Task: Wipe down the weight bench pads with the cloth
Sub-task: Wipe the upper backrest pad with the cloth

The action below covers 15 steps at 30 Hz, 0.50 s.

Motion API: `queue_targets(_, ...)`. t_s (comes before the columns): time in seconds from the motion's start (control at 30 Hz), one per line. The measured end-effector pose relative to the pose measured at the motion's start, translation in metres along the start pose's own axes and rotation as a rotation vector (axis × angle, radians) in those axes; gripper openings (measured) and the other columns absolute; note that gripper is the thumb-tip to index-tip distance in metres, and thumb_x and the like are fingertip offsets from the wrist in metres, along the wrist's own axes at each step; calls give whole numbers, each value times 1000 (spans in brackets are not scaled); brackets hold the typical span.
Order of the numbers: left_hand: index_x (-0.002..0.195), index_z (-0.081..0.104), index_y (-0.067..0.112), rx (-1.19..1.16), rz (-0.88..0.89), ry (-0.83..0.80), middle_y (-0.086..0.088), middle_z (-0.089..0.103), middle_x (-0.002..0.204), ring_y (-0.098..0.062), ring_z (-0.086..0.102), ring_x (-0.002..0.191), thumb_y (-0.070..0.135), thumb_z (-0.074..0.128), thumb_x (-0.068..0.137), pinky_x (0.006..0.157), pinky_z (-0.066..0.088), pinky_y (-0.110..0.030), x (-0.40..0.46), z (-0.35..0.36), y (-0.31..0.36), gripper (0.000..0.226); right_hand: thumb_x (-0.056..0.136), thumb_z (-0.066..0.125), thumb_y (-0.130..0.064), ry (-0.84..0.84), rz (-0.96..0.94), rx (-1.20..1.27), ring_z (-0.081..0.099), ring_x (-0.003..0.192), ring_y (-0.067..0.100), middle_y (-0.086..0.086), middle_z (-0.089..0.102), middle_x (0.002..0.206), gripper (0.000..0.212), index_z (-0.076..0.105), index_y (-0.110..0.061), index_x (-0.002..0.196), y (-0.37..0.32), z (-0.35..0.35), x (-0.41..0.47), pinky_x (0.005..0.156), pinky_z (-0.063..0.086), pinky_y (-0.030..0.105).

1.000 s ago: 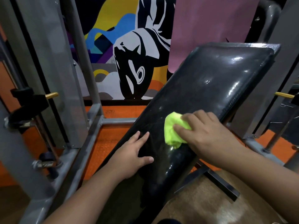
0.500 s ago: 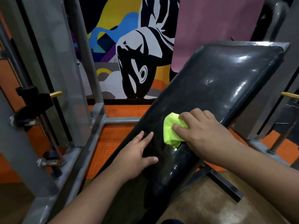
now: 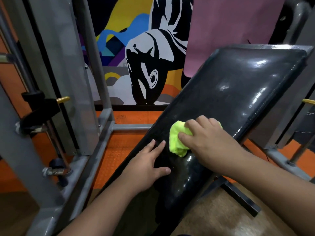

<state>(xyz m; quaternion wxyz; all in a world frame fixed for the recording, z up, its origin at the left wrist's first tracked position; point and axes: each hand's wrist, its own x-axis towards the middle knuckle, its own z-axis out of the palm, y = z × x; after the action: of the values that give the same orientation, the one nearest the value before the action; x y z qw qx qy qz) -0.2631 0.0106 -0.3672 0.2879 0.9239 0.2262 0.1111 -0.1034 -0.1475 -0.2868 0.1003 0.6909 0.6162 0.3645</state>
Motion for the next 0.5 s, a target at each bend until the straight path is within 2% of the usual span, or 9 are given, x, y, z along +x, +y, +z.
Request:
queue_targets(0.13, 153, 9, 57, 13, -15, 1, 20, -3, 167, -11, 10, 154, 57, 69, 86, 122, 26, -43, 2, -1, 0, 90, 64, 75, -16, -17, 126, -15, 43, 84, 30, 9, 51, 101, 42, 63, -22, 103, 7, -6, 19, 66, 36, 40)
queue_targets(0.23, 153, 9, 58, 5, -12, 4, 20, -2, 167, -11, 10, 154, 57, 69, 86, 122, 27, -43, 1, 0, -1, 90, 70, 64, -14, -1, 21, -41, 43, 84, 29, 8, 51, 99, 32, 62, -21, 101, -3, 1, 18, 65, 34, 39)
queue_targets(0.4, 153, 9, 58, 9, -9, 10, 21, -3, 167, -11, 10, 154, 58, 69, 85, 122, 25, -43, 1, 1, -2, 90, 65, 73, -13, 10, 122, -14, 42, 82, 29, 9, 51, 97, 35, 63, -20, 97, 8, -4, 27, 64, 34, 39)
queue_targets(0.5, 152, 9, 58, 4, -6, 1, 22, -3, 166, -11, 11, 154, 58, 69, 85, 122, 26, -43, 2, 1, -3, 90, 66, 70, -14, -4, 37, -53, 41, 85, 29, 9, 50, 98, 35, 62, -21, 100, 1, 3, 25, 65, 34, 39)
